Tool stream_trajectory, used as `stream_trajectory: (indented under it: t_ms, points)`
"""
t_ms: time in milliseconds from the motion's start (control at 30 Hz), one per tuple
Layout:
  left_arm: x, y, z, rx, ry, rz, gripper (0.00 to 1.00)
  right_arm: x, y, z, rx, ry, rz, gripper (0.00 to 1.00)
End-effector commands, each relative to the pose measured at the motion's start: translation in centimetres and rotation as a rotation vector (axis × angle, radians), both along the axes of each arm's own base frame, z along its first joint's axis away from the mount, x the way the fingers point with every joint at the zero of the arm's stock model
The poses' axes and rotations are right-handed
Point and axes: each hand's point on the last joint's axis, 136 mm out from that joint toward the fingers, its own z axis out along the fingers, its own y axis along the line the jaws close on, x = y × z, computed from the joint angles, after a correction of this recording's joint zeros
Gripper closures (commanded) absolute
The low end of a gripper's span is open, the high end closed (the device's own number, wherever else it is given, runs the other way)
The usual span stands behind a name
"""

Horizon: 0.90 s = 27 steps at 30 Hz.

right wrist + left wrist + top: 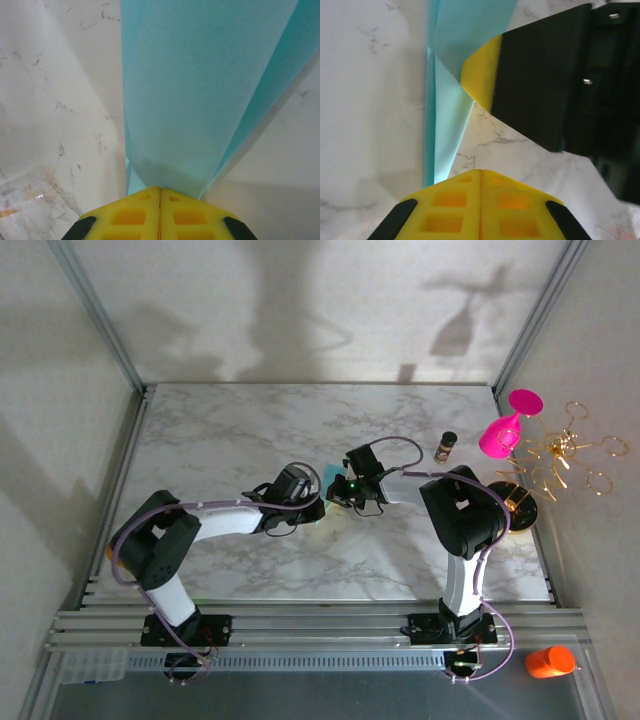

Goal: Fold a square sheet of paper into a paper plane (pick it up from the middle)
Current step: Fifth fold the wing at the center of the table.

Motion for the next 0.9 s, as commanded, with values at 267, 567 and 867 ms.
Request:
stream_trajectory:
  t_ms: [267, 567, 867]
  points:
    - [1.9, -0.6, -2.5, 0.078, 0.014, -0.017, 0.95, -3.4, -2.9, -4.9, -0.168, 0.140, -0.025, 0.91]
    - [-0.2, 1.7, -6.1, 0.183, 0.091, -0.029, 0.97, -3.5, -3.0, -5.2, -0.178, 0.147, -0.026, 0.91]
    - [-4.5, 3.4, -6.3, 0.179, 0.165, -0.086, 0.96, -3.6, -3.8, -6.3, -0.229, 0.159, -0.040, 0.92]
